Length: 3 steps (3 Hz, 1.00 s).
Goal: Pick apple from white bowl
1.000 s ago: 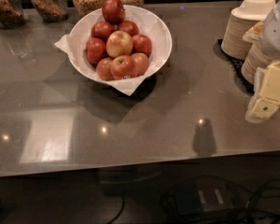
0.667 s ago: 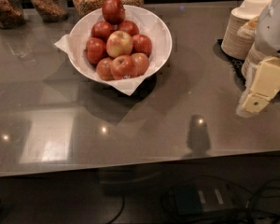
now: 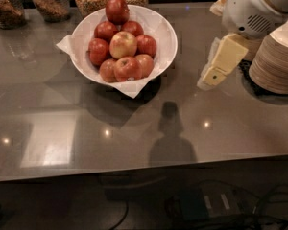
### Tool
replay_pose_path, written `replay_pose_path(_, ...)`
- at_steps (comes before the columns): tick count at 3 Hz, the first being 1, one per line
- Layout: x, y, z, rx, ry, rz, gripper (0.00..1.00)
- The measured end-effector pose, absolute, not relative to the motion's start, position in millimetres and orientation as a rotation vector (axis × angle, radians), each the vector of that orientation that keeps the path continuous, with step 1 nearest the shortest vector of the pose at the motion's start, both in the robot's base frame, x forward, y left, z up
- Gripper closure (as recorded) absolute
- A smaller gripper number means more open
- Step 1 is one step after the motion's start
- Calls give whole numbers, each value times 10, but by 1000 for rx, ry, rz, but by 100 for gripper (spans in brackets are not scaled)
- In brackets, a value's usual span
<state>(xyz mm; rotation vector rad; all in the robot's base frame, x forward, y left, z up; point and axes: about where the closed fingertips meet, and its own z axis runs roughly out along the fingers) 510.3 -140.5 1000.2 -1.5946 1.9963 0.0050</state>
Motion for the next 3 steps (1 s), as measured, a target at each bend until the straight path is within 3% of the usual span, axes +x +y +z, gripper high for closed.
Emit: replay_pose_path(3,5892,-78,10212,-1634,1773,292,0)
